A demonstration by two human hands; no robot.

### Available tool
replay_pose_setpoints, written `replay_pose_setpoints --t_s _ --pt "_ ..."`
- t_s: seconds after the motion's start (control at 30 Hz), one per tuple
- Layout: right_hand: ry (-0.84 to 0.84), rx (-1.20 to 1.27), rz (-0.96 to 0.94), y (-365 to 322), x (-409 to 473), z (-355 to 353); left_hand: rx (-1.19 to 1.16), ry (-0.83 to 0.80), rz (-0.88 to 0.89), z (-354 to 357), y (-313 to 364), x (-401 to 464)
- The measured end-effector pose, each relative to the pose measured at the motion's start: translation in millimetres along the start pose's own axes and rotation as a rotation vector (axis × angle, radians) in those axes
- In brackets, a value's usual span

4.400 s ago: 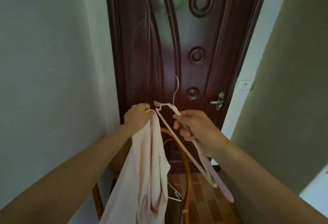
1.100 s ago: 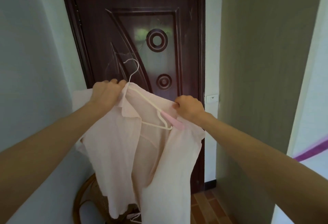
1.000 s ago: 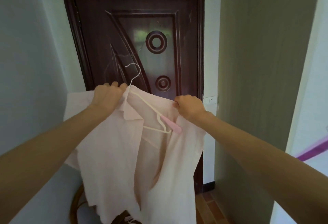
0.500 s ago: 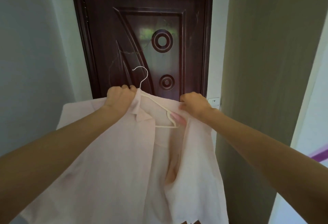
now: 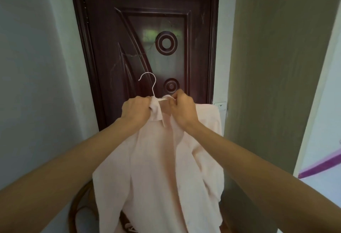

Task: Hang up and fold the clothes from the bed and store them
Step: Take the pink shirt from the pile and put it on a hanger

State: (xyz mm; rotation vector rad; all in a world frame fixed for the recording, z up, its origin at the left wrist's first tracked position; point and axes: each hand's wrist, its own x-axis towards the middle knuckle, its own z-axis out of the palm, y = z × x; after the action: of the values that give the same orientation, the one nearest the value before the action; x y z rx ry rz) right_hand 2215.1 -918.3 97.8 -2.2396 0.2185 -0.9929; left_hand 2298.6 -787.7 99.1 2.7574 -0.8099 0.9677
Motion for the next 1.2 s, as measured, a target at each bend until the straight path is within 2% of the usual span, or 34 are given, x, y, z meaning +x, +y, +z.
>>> replay_pose_setpoints --t_s 0.1,0.2,0.3,0.37,0.4,0.43,0.53,0.57,0.67,0.83,0.97,1.1,1.2 --pt "-0.072 0.051 -0.056 -1.8 -17.0 4.1 -0.104 0.035 -0.028 4.8 -6.5 -1.2" --pt "-0.178 -0.022 -0.13 7.1 -19.7 -1.8 -0.18 0.081 -0.039 9.5 -14.7 -5.7" --pt "-0.143 -0.005 -0.217 12.8 -10.2 -21.5 -0.237 0.153 0.0 11.9 -20.0 -12.0" --pt "-0.026 -0.17 -0.35 16.6 2.3 -37.0 -0.252 0.196 0.039 12.5 -22.6 -15.4" --pt "-0.019 -0.32 -0.408 19.0 9.7 -42.7 -0.259 0.214 0.057 12.2 -23.5 -17.1" --pt "-0.083 -0.468 -0.436 20.7 16.2 -47.3 -0.266 0.229 0.074 12.3 -23.9 -18.4" --pt "-0.374 -0.603 -0.306 21.4 24.2 -52.1 -0.28 0.246 0.091 12.5 -22.8 -21.2" --pt "-0.416 -0.634 -0.276 24.1 24.6 -50.3 -0.29 0.239 0.087 14.6 -23.5 -21.7" --pt "-0.414 -0.669 -0.28 35.8 20.1 -44.8 -0.328 0.212 0.073 21.9 -30.7 -23.7" --pt "-0.38 -0.453 -0.184 63.4 15.6 -34.3 -0.334 0.215 0.106 31.8 -39.2 -27.3" --pt "-0.419 -0.209 -0.14 77.3 11.9 -38.5 -0.424 0.224 0.06 39.7 -43.4 -29.7" --pt "-0.333 -0.294 -0.144 93.1 8.3 -43.5 -0.43 0.244 0.006 47.9 -54.9 -34.4" --pt "-0.253 -0.358 -0.084 101.1 11.6 -45.2 -0.377 0.327 0.14 47.3 -54.5 -42.8"
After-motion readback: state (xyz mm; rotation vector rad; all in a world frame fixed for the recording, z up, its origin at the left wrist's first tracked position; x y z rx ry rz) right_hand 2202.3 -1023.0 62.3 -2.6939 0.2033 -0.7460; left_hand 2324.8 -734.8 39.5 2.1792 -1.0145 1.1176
